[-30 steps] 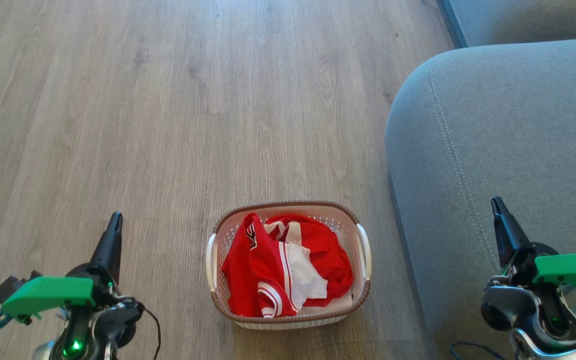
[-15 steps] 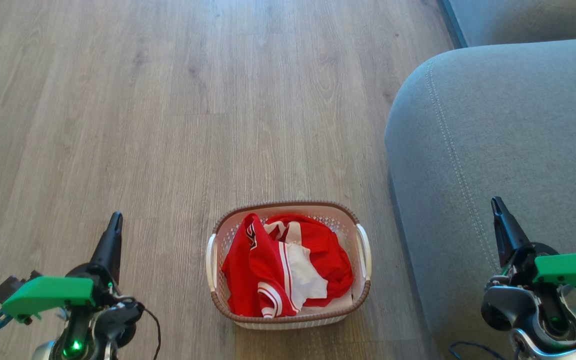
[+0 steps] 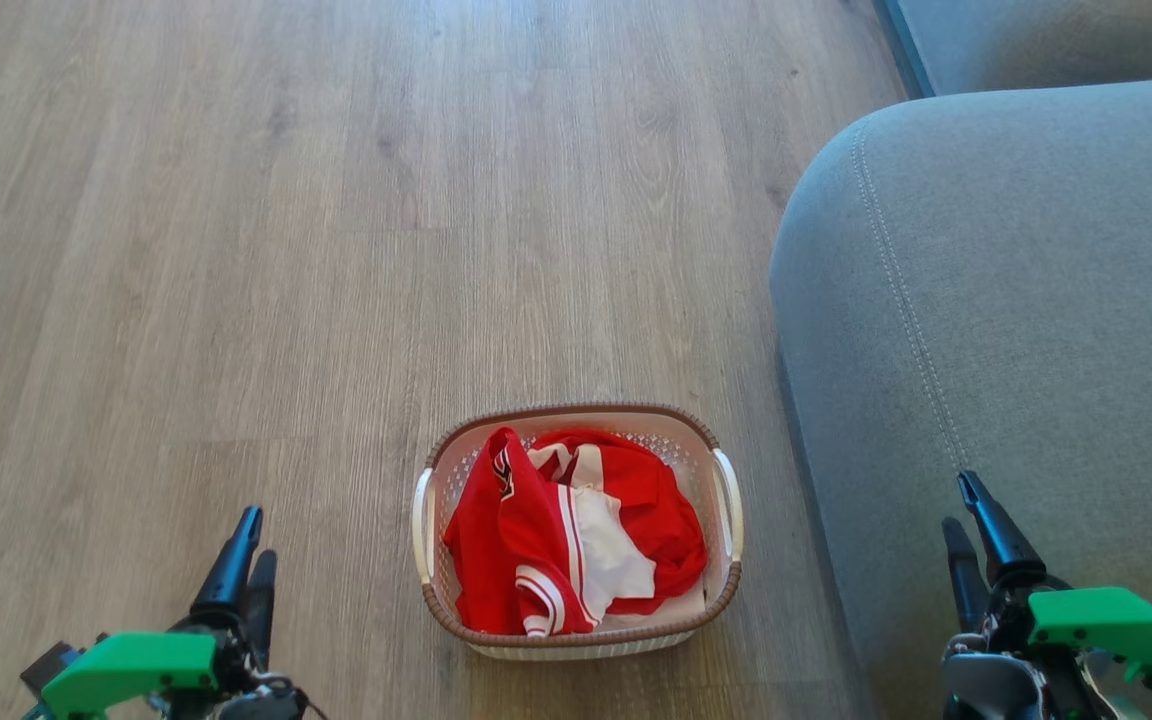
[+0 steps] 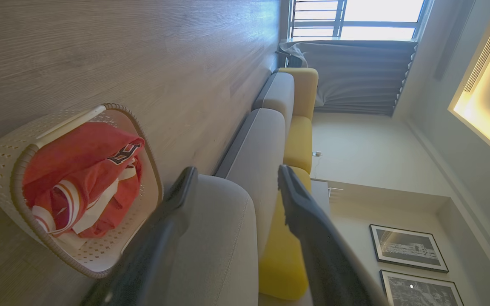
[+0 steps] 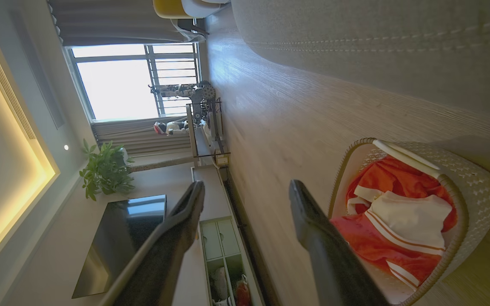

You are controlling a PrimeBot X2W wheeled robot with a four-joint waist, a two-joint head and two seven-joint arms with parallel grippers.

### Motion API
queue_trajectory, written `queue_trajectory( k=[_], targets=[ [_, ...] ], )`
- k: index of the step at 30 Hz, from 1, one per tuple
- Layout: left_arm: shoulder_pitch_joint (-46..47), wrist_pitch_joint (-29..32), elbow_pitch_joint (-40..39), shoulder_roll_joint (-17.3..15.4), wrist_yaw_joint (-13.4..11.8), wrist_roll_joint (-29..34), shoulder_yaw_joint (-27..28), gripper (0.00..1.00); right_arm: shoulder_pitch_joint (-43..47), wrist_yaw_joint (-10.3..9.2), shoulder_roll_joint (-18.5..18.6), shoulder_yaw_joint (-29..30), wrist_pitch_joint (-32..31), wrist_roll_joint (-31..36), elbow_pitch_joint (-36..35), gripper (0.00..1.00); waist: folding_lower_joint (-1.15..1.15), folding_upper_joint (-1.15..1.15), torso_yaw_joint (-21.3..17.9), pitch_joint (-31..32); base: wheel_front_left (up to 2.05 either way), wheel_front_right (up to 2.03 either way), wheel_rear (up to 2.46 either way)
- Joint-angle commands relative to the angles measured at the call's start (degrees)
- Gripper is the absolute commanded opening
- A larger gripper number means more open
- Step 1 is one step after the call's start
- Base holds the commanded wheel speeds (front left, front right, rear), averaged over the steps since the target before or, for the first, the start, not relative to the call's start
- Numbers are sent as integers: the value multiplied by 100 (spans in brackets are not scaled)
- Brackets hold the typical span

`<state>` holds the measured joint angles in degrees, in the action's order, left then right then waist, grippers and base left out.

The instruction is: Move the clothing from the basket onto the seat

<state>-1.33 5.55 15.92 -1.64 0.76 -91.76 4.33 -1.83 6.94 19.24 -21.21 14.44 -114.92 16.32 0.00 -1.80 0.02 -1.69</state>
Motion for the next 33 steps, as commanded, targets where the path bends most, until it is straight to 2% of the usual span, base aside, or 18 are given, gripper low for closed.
queue_trajectory(
  k=[1,16,33],
  targets=[
    [264,-53,-233,-15,28,46,-26,100,-249,7,37,110,3,98,-176,100,0,5,2,5,0,0,0],
    [229,-304,-520,-29,14,653,-133,100,-198,13,-173,413,9,925,-329,100,0,-1,20,22,0,0,0],
    [233,-573,-863,-43,-112,1873,-272,100,-122,19,-397,671,16,2677,-720,100,0,-1,61,40,0,0,0]
  ],
)
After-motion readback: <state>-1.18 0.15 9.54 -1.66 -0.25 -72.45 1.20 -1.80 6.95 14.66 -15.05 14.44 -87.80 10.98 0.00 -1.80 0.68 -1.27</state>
